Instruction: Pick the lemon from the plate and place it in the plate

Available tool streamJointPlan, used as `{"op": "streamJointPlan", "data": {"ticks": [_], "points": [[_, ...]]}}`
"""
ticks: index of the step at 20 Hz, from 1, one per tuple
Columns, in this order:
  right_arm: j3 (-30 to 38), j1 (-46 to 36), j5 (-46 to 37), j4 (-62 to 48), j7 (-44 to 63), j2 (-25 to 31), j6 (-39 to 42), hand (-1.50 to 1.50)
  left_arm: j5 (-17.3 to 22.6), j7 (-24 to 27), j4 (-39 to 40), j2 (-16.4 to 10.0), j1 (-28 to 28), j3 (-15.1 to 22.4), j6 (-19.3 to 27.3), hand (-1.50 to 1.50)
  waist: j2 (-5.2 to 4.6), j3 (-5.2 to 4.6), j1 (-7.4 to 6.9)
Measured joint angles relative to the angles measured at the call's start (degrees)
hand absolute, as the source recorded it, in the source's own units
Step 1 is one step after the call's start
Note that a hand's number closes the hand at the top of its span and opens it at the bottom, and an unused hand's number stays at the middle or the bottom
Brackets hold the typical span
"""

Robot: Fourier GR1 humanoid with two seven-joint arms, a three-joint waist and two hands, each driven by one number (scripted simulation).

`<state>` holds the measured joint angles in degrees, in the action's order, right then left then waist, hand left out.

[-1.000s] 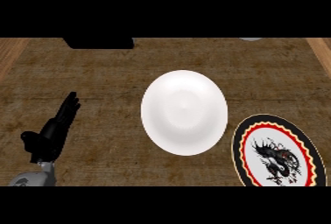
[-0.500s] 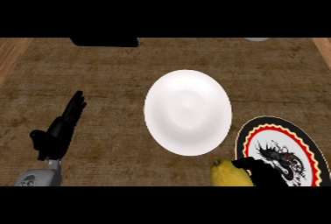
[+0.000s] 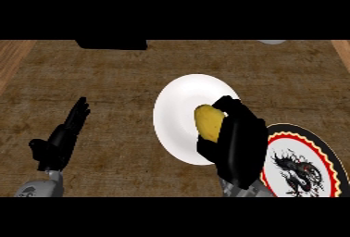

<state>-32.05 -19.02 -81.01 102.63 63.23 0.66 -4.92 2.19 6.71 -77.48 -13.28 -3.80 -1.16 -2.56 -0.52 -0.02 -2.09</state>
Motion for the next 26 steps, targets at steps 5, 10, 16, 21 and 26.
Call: {"op": "streamJointPlan", "data": {"ticks": [5, 10, 16, 21, 26], "points": [[5.4, -5.9, 3.1, -7.8, 0.8, -0.2, -8.1, -1.50, 0.0, -0.3, 0.1, -0.2, -1.1, -0.3, -0.1, 0.00, -0.09, 0.05, -0.35], [9.6, -10.1, 7.0, -17.1, 1.1, -0.2, -13.2, -1.50, 0.2, -1.2, 0.1, -0.4, -2.0, -0.5, -0.5, 0.00, -0.14, 0.06, -0.48], [11.6, -10.4, 9.0, -20.7, -0.5, -0.2, -24.8, -1.50, 0.1, -0.3, 0.3, -0.3, -0.9, -0.7, -0.6, 0.00, 0.06, 0.10, -0.20], [14.1, -7.8, 10.0, -16.9, -3.1, -0.3, -35.4, -1.50, -0.3, 0.4, 1.1, -0.1, -0.3, -1.0, 0.0, 0.00, 0.36, 0.11, 0.99], [13.3, 1.1, 14.0, -9.5, -5.0, -0.5, -45.2, -1.50, -0.1, -0.1, 0.5, -0.3, 0.3, -1.7, 0.3, 0.00, 0.63, 0.12, 2.07]]}}
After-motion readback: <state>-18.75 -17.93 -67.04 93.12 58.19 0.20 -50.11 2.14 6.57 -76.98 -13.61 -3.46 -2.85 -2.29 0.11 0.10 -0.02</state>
